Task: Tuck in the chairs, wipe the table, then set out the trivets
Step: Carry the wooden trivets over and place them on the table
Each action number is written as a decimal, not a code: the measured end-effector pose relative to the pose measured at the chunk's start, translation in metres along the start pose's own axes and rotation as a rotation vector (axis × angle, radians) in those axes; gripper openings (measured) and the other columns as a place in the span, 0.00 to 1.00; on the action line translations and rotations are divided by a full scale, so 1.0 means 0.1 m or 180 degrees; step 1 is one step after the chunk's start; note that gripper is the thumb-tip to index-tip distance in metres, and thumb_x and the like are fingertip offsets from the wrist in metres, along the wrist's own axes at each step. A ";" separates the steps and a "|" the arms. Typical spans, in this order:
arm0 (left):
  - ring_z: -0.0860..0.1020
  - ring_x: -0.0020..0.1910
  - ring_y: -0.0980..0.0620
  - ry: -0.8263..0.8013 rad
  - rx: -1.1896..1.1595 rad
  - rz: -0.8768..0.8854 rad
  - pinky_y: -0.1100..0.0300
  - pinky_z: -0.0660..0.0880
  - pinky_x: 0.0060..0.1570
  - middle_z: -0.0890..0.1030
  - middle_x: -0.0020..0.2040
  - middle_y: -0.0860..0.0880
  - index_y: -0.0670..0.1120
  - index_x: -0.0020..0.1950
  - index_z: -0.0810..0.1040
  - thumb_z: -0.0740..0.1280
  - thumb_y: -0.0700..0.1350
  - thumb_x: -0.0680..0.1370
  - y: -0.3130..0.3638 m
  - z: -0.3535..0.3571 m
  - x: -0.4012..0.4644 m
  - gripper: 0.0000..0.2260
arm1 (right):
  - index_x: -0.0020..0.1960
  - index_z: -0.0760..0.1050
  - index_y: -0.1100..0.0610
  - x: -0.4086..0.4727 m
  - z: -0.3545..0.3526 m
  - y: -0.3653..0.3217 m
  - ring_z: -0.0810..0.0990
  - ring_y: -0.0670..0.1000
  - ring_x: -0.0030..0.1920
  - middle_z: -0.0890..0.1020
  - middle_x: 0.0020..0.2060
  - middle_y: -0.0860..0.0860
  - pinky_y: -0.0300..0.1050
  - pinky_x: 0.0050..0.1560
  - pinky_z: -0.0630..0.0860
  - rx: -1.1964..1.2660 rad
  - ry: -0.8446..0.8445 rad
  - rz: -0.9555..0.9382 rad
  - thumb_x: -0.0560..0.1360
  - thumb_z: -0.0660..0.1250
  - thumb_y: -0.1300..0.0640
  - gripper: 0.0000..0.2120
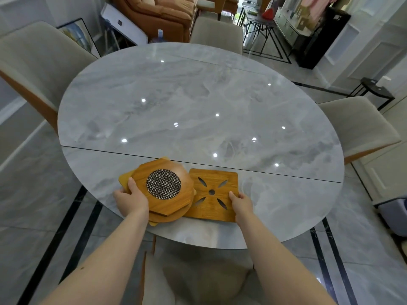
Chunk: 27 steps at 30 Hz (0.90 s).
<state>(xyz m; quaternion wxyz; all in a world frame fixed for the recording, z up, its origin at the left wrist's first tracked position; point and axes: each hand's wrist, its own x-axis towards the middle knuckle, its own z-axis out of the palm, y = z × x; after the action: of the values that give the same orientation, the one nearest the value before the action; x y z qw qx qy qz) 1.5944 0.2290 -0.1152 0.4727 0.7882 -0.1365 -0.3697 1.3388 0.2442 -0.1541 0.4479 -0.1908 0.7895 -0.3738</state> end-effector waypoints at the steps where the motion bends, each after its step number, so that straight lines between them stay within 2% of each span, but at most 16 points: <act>1: 0.75 0.54 0.41 -0.0012 -0.0007 -0.0008 0.53 0.69 0.46 0.76 0.58 0.39 0.38 0.61 0.68 0.57 0.55 0.81 0.00 0.00 -0.01 0.21 | 0.53 0.77 0.59 0.01 0.00 0.00 0.77 0.56 0.49 0.79 0.49 0.55 0.48 0.52 0.74 -0.0227 0.0101 -0.0063 0.79 0.63 0.54 0.09; 3: 0.75 0.53 0.43 -0.0047 0.0000 -0.0016 0.54 0.69 0.46 0.76 0.57 0.40 0.38 0.62 0.68 0.57 0.55 0.81 0.00 0.01 -0.03 0.21 | 0.54 0.77 0.62 0.04 0.00 0.02 0.76 0.54 0.47 0.80 0.50 0.56 0.46 0.49 0.73 -0.0646 0.0275 -0.0203 0.79 0.63 0.53 0.12; 5: 0.74 0.51 0.44 -0.0072 0.0004 -0.0026 0.54 0.69 0.47 0.75 0.55 0.42 0.39 0.61 0.68 0.57 0.55 0.81 -0.01 0.02 -0.05 0.20 | 0.57 0.76 0.62 0.04 0.01 0.03 0.77 0.55 0.50 0.80 0.54 0.57 0.45 0.50 0.72 -0.0900 0.0346 -0.0269 0.78 0.64 0.52 0.14; 7: 0.72 0.48 0.46 -0.0109 0.0036 -0.0020 0.54 0.69 0.47 0.73 0.51 0.44 0.41 0.57 0.68 0.57 0.55 0.81 -0.03 0.04 -0.05 0.17 | 0.63 0.74 0.60 0.02 0.01 0.03 0.75 0.56 0.59 0.78 0.59 0.56 0.47 0.58 0.72 -0.1346 0.0520 -0.0392 0.77 0.65 0.51 0.18; 10: 0.71 0.46 0.49 -0.0136 0.0069 -0.0021 0.55 0.69 0.46 0.72 0.49 0.46 0.44 0.51 0.65 0.57 0.55 0.81 -0.05 0.07 -0.05 0.14 | 0.66 0.71 0.57 -0.06 0.03 0.05 0.67 0.55 0.68 0.70 0.66 0.55 0.48 0.68 0.64 -0.2401 0.0767 -0.1185 0.77 0.64 0.50 0.20; 13: 0.71 0.46 0.48 -0.0125 0.0102 -0.0014 0.55 0.69 0.45 0.72 0.48 0.45 0.44 0.51 0.65 0.57 0.55 0.81 -0.07 0.08 -0.07 0.14 | 0.72 0.65 0.55 -0.16 0.12 0.14 0.56 0.55 0.75 0.59 0.75 0.55 0.48 0.73 0.56 -0.2814 0.0141 -0.1832 0.78 0.62 0.49 0.25; 15: 0.71 0.45 0.48 -0.0132 0.0124 -0.0019 0.55 0.69 0.45 0.72 0.48 0.45 0.44 0.51 0.65 0.57 0.55 0.81 -0.09 0.07 -0.07 0.14 | 0.77 0.52 0.55 -0.18 0.17 0.24 0.45 0.54 0.77 0.48 0.78 0.54 0.49 0.76 0.47 -0.3164 -0.0277 -0.1890 0.80 0.57 0.45 0.30; 17: 0.71 0.46 0.48 -0.0127 0.0159 -0.0022 0.55 0.68 0.46 0.72 0.48 0.45 0.44 0.51 0.65 0.57 0.55 0.81 -0.10 0.07 -0.08 0.14 | 0.78 0.42 0.55 -0.18 0.19 0.31 0.40 0.54 0.77 0.42 0.77 0.54 0.49 0.75 0.39 -0.3420 -0.0425 -0.1894 0.81 0.52 0.43 0.33; 20: 0.71 0.46 0.48 -0.0099 0.0172 -0.0033 0.55 0.68 0.46 0.72 0.48 0.45 0.44 0.51 0.65 0.57 0.55 0.81 -0.11 0.08 -0.08 0.14 | 0.78 0.38 0.56 -0.15 0.16 0.33 0.38 0.54 0.77 0.40 0.77 0.55 0.48 0.74 0.36 -0.3574 -0.0521 -0.1897 0.82 0.49 0.43 0.33; 27: 0.71 0.46 0.48 -0.0135 0.0188 -0.0060 0.55 0.68 0.45 0.72 0.48 0.46 0.44 0.52 0.65 0.57 0.56 0.80 -0.15 0.12 -0.09 0.15 | 0.77 0.36 0.56 -0.03 0.11 0.28 0.36 0.54 0.76 0.38 0.77 0.54 0.48 0.74 0.37 -0.3712 -0.0688 -0.1934 0.82 0.49 0.43 0.33</act>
<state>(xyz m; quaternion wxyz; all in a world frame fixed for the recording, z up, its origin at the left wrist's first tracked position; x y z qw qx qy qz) 1.5780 0.2344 -0.1274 0.4428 0.7950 -0.1499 -0.3865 1.3507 0.2601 -0.1769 0.2226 -0.6522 0.7242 0.0261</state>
